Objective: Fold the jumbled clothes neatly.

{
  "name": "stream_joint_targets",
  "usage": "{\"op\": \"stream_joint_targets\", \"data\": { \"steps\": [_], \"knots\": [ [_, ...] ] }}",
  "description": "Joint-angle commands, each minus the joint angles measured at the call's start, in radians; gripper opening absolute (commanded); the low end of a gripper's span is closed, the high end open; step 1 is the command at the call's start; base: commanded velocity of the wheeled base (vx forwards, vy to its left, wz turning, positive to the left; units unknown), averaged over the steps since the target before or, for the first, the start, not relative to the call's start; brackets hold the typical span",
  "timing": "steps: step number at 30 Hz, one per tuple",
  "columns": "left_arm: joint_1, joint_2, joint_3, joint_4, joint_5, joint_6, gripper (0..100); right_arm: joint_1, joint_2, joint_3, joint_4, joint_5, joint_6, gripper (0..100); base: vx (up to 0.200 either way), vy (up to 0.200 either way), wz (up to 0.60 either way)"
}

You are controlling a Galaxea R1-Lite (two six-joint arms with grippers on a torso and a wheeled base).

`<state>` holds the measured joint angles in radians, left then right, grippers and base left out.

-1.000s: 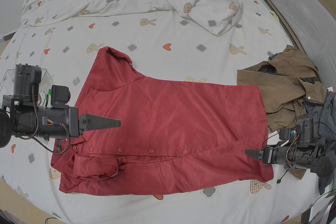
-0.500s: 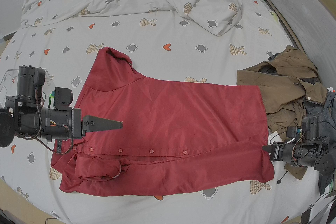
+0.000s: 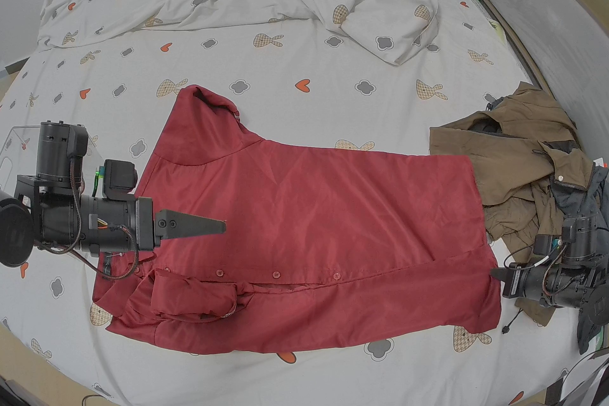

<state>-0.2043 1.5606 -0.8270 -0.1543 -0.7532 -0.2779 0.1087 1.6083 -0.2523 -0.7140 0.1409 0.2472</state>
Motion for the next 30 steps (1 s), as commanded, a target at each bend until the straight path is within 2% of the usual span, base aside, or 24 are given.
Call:
{"op": "stream_joint_targets", "data": {
  "steps": [1, 5, 10, 11, 16, 17, 18, 19, 21, 24, 30],
  "knots": [
    [0.0, 0.007, 0.006, -0.001, 0.0, 0.0, 100, 0.037, -0.007, 0.001, -0.001, 0.0, -0.002, 0, 0.0, 0.0, 0.0],
    [0.0, 0.033, 0.006, -0.001, 0.003, 0.025, 100, 0.092, -0.005, -0.007, -0.001, -0.004, -0.002, 0, 0.0, 0.0, 0.0],
    [0.011, 0.056, 0.019, 0.002, 0.006, 0.066, 100, 0.089, -0.008, -0.01, 0.001, -0.009, -0.003, 0, 0.0, 0.0, 0.0],
    [0.014, 0.058, 0.019, 0.002, 0.006, 0.066, 100, 0.089, -0.01, -0.01, 0.001, -0.009, -0.003, 100, 0.0, 0.0, 0.0],
    [0.062, 0.059, 0.051, 0.001, 0.046, 0.1, 100, 0.063, -0.013, -0.039, -0.001, -0.01, -0.006, 100, 0.0, 0.0, 0.0],
    [0.094, 0.058, 0.078, 0.002, 0.087, 0.158, 100, 0.039, -0.028, -0.074, -0.002, -0.01, -0.005, 100, 0.0, 0.0, 0.0],
    [0.094, 0.058, 0.078, 0.002, 0.087, 0.158, 100, 0.039, -0.028, -0.074, -0.002, -0.01, -0.005, 100, 0.0, 0.0, 0.0],
    [0.114, 0.055, 0.112, 0.001, 0.141, 0.187, 100, 0.022, -0.044, -0.12, -0.001, -0.01, 0.0, 100, 0.0, 0.0, 0.0],
    [0.123, 0.052, 0.149, -0.001, 0.186, 0.195, 100, 0.011, -0.048, -0.174, -0.001, -0.012, 0.003, 100, 0.0, 0.0, 0.0],
    [0.141, 0.036, 0.189, -0.001, 0.193, 0.204, 100, 0.011, -0.05, -0.22, 0.002, -0.012, 0.014, 100, 0.0, 0.0, 0.0],
    [0.151, 0.012, 0.236, -0.001, 0.218, 0.207, 100, 0.031, -0.064, -0.206, 0.002, -0.007, 0.023, 100, 0.0, 0.0, 0.0]
  ]
}}
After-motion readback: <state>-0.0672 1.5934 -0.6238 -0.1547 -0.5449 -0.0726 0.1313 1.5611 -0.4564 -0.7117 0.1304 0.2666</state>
